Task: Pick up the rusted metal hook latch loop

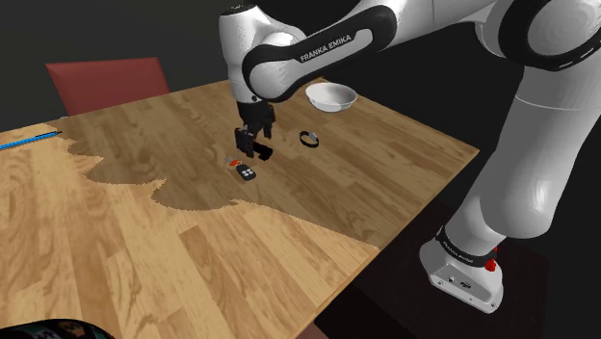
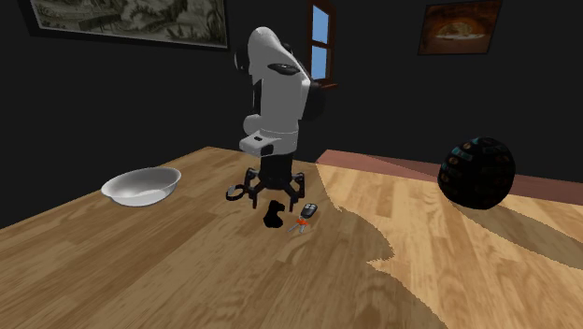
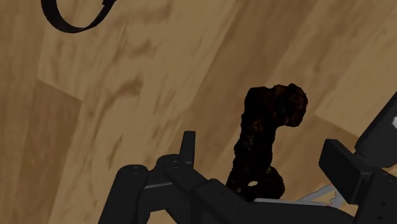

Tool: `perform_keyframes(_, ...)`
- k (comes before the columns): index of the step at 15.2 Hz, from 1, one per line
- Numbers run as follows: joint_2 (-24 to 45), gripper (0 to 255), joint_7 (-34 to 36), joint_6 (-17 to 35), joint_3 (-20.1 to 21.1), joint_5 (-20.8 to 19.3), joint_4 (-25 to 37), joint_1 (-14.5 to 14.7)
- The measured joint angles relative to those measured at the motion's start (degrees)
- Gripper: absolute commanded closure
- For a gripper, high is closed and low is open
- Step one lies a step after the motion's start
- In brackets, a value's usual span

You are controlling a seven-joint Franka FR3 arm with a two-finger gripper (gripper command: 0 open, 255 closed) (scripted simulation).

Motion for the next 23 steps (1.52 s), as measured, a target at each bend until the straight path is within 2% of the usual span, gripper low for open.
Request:
perform_keyframes(1, 0.1, 0, 0.1, 0.5, 0.0, -0.1, -0.4, 0.0)
perform_keyframes(2, 0.4, 255, 0.2, 0.8, 0.0, -0.2, -0.5, 0.0)
perform_keyframes(12, 0.5, 255, 0.3, 1.2, 0.0, -0.3, -0.6, 0.1)
perform_keyframes(23, -1.7, 255, -1.0, -5.8, 0.2, 0.9, 4.3, 0.0)
